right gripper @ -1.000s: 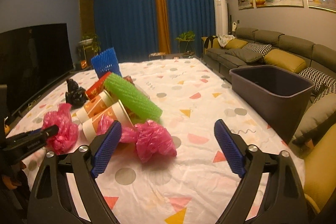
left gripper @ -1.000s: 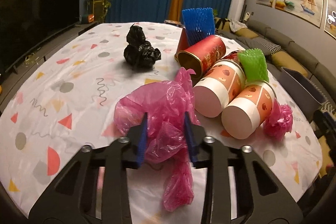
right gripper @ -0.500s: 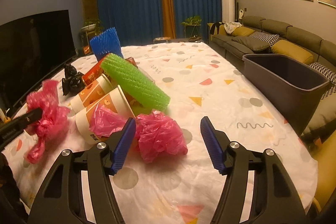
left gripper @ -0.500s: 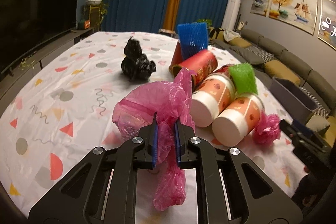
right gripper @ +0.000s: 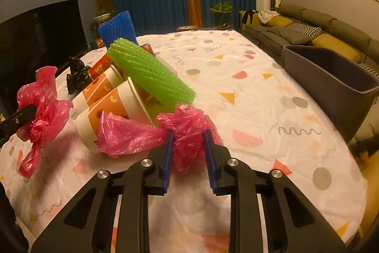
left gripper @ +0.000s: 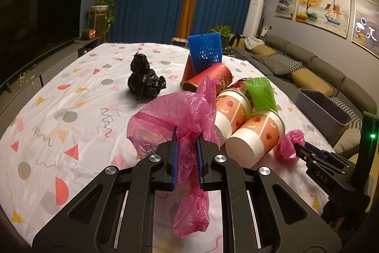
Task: Collect trash
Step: 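Grasp a pink plastic bag with the left tool while the right tool grasps another pink bag, then lift both pink bags and carry them over the grey bin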
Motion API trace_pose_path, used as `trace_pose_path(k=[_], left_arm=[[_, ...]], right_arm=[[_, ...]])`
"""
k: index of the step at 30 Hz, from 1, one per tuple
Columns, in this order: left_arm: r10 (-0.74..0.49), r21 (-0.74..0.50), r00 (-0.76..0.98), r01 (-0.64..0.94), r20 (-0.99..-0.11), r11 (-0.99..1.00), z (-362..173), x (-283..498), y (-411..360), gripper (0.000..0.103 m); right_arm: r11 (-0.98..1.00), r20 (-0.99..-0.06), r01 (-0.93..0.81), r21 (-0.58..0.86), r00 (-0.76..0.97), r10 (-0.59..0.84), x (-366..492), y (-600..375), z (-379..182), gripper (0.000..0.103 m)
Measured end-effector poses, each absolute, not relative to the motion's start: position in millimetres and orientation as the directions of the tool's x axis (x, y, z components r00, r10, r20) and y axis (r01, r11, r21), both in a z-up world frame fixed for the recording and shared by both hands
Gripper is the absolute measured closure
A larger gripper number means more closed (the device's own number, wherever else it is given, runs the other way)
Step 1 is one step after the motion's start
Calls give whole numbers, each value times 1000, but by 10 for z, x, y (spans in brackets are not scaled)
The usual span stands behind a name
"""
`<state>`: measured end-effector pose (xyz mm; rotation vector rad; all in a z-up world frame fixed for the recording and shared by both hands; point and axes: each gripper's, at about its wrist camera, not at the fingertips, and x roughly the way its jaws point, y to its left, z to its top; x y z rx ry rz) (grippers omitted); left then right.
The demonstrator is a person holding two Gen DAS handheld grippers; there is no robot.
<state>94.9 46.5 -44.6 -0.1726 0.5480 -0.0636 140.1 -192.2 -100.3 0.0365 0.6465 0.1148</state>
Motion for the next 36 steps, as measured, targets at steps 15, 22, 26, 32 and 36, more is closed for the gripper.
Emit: trace_pose_path(k=[15, 22, 26, 32, 36], left_arm=[[-123, -153, 876, 57, -467, 987, -255, 842, 237, 91], [-108, -148, 889, 45, -444, 988, -141, 781, 227, 91], [-125, -134, 898, 75, -421, 988, -35, 733, 111, 91], [-166, -122, 901, 127, -400, 984, 83, 749, -124, 91], [-194, -111, 900, 163, -390, 980, 132, 787, -289, 91]], right_arm=[[993, -499, -41, 110, 862, 91, 1090, -2278, -674, 78], [991, -467, -40, 125, 879, 94, 1003, -2371, -577, 78], [990, -445, -39, 132, 890, 95, 955, -2409, -512, 78], [990, -422, -24, 142, 903, 82, 902, -2521, -439, 78], [989, -408, -10, 145, 910, 69, 876, -2604, -388, 78]])
